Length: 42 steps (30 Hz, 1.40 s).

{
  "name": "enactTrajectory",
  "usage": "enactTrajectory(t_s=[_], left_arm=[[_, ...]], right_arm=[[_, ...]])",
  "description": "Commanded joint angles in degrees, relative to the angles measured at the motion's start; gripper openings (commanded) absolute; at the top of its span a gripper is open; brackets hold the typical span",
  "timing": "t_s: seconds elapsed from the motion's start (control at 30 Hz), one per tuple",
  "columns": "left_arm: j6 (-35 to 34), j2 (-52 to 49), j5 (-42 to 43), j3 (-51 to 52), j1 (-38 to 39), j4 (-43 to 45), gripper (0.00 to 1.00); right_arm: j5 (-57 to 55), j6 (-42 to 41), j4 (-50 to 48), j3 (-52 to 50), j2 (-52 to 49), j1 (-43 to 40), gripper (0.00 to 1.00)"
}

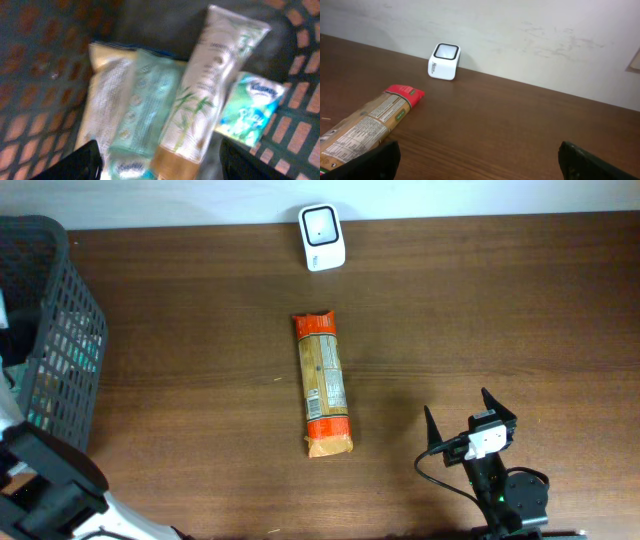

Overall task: Scan the item barcode
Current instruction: 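Reach the left gripper into the basket and grasp the white Pantene tube, then place the Pantene tube on the table left of the snack bag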

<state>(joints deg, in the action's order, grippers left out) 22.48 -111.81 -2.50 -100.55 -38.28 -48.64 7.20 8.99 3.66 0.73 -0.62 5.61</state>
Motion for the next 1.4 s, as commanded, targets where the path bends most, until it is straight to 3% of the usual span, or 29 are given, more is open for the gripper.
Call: enactTrajectory(t_s=[0.0,0.17,0.27,0.33,0.4,0.43,0.47,0.57,0.67,0.8,0.9,1.0,1.13,1.2,1.3,1.37], left_arm=[[9.1,-4.6,9.8,0.2,0.2,3.5,0.72],[9.1,-11.7,10.7,0.2,0.3,4.3,0.73],[9.1,-14.3,12.2,0.2,0.5,4.2,0.66],[9.1,-14.5,12.1,0.2,0.5,4.2,0.46],[9.1,-14.5,11.9,-0.2,0.5,4.0,0.13],[9.0,-14.4,11.6,-0.3,0.5,3.5,0.03],[9.0,-14.3,11.5,-0.6,0.5,2.9,0.00],[7.8,-13.1,11.5,-3.7,0.5,-0.3,0.00],[1.2,-8.9,11.5,-6.3,0.6,-0.5,0.00],[-6.9,2.7,11.5,-10.2,0.6,-0.4,0.00],[-16.7,12.5,11.6,-10.4,0.6,-0.3,0.00],[-25.3,22.3,15.3,-10.4,1.5,-5.3,0.00],[-25.9,26.9,19.5,-10.4,8.6,-13.3,0.00],[-25.9,26.8,19.5,-9.5,16.0,-16.8,0.00],[-25.9,25.9,19.2,-3.5,27.4,-17.6,0.00],[-25.9,25.1,19.2,0.7,31.1,-17.3,0.00]], right_arm=[[0.3,-0.5,0.1,-0.4,0.4,-0.3,0.99],[0.3,-0.5,0.1,-0.4,0.4,-0.3,0.99],[0.3,-0.5,0.1,-0.4,0.4,-0.3,0.99],[0.3,-0.5,0.1,-0.4,0.4,-0.3,0.99],[0.3,-0.5,0.1,-0.4,0.4,-0.3,0.99],[0.3,-0.5,0.1,-0.4,0.4,-0.3,0.99],[0.3,-0.5,0.1,-0.4,0.4,-0.3,0.99],[0.3,-0.5,0.1,-0.4,0.4,-0.3,0.99],[0.3,-0.5,0.1,-0.4,0.4,-0.3,0.99],[0.3,-0.5,0.1,-0.4,0.4,-0.3,0.99],[0.3,-0.5,0.1,-0.4,0.4,-0.3,0.99],[0.3,-0.5,0.1,-0.4,0.4,-0.3,0.99],[0.3,-0.5,0.1,-0.4,0.4,-0.3,0.99],[0.3,-0.5,0.1,-0.4,0.4,-0.3,0.99],[0.3,-0.5,0.1,-0.4,0.4,-0.3,0.99],[0.3,-0.5,0.1,-0.4,0.4,-0.3,0.99]])
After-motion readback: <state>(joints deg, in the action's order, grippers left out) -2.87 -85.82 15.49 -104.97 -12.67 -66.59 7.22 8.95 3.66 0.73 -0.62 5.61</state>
